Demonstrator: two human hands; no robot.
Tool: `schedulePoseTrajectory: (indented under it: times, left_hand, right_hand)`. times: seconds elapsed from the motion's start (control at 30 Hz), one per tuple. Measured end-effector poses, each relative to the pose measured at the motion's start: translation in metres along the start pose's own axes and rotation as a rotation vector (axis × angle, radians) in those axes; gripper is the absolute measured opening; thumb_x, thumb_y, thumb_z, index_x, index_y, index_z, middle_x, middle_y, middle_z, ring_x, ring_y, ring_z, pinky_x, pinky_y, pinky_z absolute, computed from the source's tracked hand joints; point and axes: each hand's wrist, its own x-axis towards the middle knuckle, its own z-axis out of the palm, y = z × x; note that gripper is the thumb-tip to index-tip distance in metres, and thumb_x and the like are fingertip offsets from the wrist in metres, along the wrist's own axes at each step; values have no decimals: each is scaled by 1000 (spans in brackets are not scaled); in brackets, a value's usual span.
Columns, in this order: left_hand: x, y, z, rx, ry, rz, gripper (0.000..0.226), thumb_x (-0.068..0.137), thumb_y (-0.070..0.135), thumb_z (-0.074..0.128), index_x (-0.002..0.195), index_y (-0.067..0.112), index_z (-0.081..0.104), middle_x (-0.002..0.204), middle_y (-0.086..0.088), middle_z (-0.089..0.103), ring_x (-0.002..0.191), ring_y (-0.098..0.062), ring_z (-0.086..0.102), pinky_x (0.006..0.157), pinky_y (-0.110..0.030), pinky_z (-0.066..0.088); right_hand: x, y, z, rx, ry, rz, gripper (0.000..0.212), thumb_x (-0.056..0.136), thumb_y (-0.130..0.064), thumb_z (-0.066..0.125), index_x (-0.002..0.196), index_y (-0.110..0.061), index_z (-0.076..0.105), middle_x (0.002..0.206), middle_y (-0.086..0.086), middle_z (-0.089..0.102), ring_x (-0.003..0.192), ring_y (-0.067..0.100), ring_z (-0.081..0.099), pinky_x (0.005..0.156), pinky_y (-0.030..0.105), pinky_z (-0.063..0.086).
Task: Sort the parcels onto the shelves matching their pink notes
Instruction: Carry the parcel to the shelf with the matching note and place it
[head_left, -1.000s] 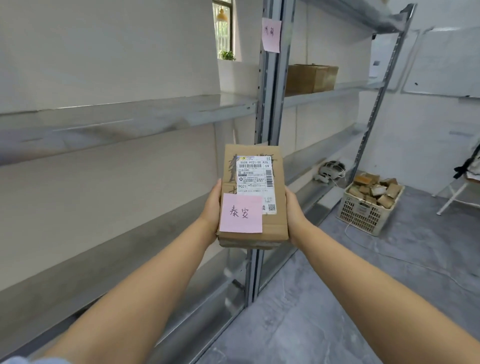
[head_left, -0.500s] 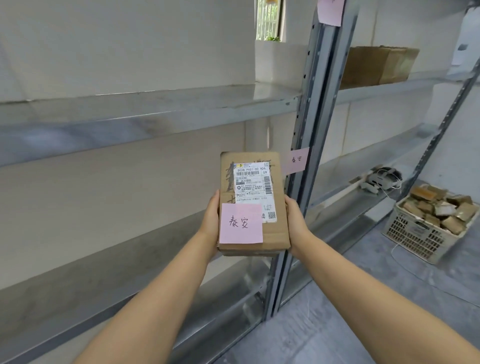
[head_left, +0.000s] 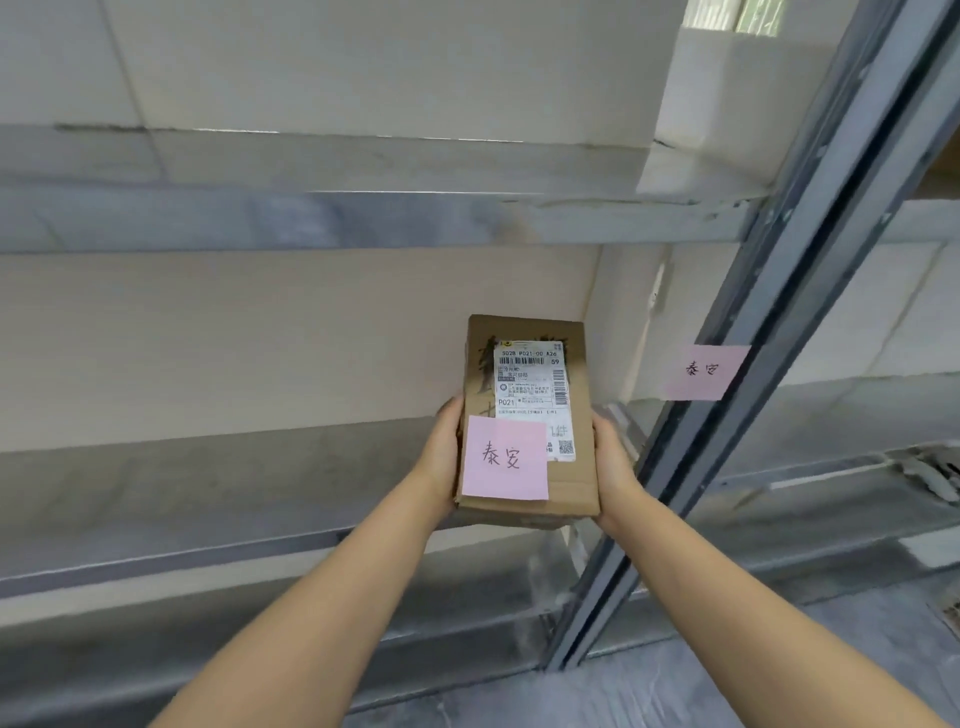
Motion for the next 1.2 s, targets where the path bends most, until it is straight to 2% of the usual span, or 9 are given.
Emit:
schedulePoseTrajectory:
  times: [0.2,0.37,0.5,0.63,0.77,0.83,0.9,0.97,1.2]
  left_hand:
    - [23,-9,18,-26,133,38,54,93,57,32,98,19,70,84,-9,77,69,-26,74,61,-31,57]
    - [29,-29,24,-102,304,84,73,76,64,57,134,21,49,115,-14,71,100,-33,70,73,-39,58]
    - [27,-37,26,-164,378,114,73,74,48,68,137,18,45,109,-14,73,87,-29,73,60,-34,57]
    - [24,-35,25,-306,412,156,54,85,41,58,131,13,53,108,-19,71,79,-31,72,53,-32,56]
    - [32,-32,27,-382,481,245,59,80,47,59,130,16,55,119,-20,67,92,-36,68,66,-39,59]
    - [35,-36,30,-374,541,260,74,66,58,66,130,22,55,120,-17,68,102,-37,67,82,-49,57]
    - [37,-43,35,-314,587,283,81,59,64,68,129,27,54,120,-12,69,107,-35,66,93,-55,51]
    - [34,-49,42,-257,624,315,74,63,64,64,127,30,54,117,-7,71,106,-30,67,95,-54,50]
    - [27,-60,44,-227,641,360,71,68,53,62,135,41,40,127,0,63,115,-23,60,101,-47,46]
  right_hand:
    - [36,-19,-18,-107,-155,106,45,100,-38,27,80,-18,63,54,-3,71,53,15,68,56,26,52]
    - [47,-29,-30,-130,-263,175,46,99,-39,29,81,-17,65,57,-1,73,50,14,69,48,22,53]
    - [53,-34,-33,-171,-340,184,47,97,-45,32,85,-19,70,73,2,76,68,18,70,64,29,52]
    - [54,-21,-33,-67,-302,125,54,95,-49,34,134,-16,51,134,7,59,123,24,54,107,43,40]
    - [49,4,-40,51,-276,107,109,57,-76,65,149,-32,25,156,-1,31,145,23,26,118,52,19]
    - [41,16,-39,121,-287,127,111,60,-66,72,149,-40,12,156,-2,28,145,25,23,117,56,16]
    - [35,30,-36,183,-324,173,119,52,-59,80,146,-47,9,150,-2,37,139,29,35,108,60,30]
    - [31,36,-30,237,-380,198,124,38,-57,87,142,-46,20,143,1,48,130,31,46,94,59,45]
    - [33,31,-24,251,-390,201,96,53,-51,73,139,-45,29,132,0,57,119,28,54,84,54,53]
